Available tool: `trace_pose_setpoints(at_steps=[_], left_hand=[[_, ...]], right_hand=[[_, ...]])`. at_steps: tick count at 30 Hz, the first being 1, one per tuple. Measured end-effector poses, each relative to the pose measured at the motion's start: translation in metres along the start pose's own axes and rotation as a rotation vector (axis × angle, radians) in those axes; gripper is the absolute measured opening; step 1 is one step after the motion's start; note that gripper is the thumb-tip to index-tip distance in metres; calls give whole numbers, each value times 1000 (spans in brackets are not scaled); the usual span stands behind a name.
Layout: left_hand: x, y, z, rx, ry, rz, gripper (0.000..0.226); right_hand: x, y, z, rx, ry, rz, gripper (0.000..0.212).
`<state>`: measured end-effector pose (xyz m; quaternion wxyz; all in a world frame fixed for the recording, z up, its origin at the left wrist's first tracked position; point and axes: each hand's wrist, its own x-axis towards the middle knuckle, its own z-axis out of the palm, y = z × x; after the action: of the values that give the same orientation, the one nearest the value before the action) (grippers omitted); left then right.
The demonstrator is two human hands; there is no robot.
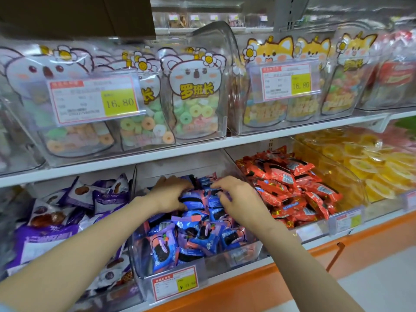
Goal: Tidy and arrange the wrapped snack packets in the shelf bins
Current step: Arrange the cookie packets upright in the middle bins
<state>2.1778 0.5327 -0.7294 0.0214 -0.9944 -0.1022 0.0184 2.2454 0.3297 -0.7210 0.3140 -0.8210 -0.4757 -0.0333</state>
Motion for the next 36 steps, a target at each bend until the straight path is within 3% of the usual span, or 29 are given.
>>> trace_pose_setpoints(at_steps=[2, 5, 10, 14, 19, 22, 26, 31, 36], left_hand=[[0, -8, -7, 44, 135, -113, 46], [0, -27, -16, -8, 237, -261, 51], [-7, -35, -13, -124, 114, -294, 50], [-18, -36, -15, -201, 206, -343, 41], [-27, -30, -20, -75, 245, -370, 38], [-30, -25, -22, -87, 109, -289, 36], [-37, -16, -24, -312, -265, 13, 37], [-39, -14, -20, -212, -173, 22, 46], [-42, -5, -22, -190, -405, 65, 51]], right_hand=[[6, 1, 5, -34, -45, 18, 35], [14, 6, 18, -106, -150, 62, 43], [16, 19, 38, -172, -316, 139, 57], [17, 22, 41, -231, -301, 162, 62], [16, 20, 43, -317, -319, 161, 64], [16, 17, 43, -398, -323, 159, 64], [15, 14, 41, -463, -322, 140, 63], [15, 9, 31, -385, -240, 113, 63], [13, 3, 21, -268, -96, 100, 61]])
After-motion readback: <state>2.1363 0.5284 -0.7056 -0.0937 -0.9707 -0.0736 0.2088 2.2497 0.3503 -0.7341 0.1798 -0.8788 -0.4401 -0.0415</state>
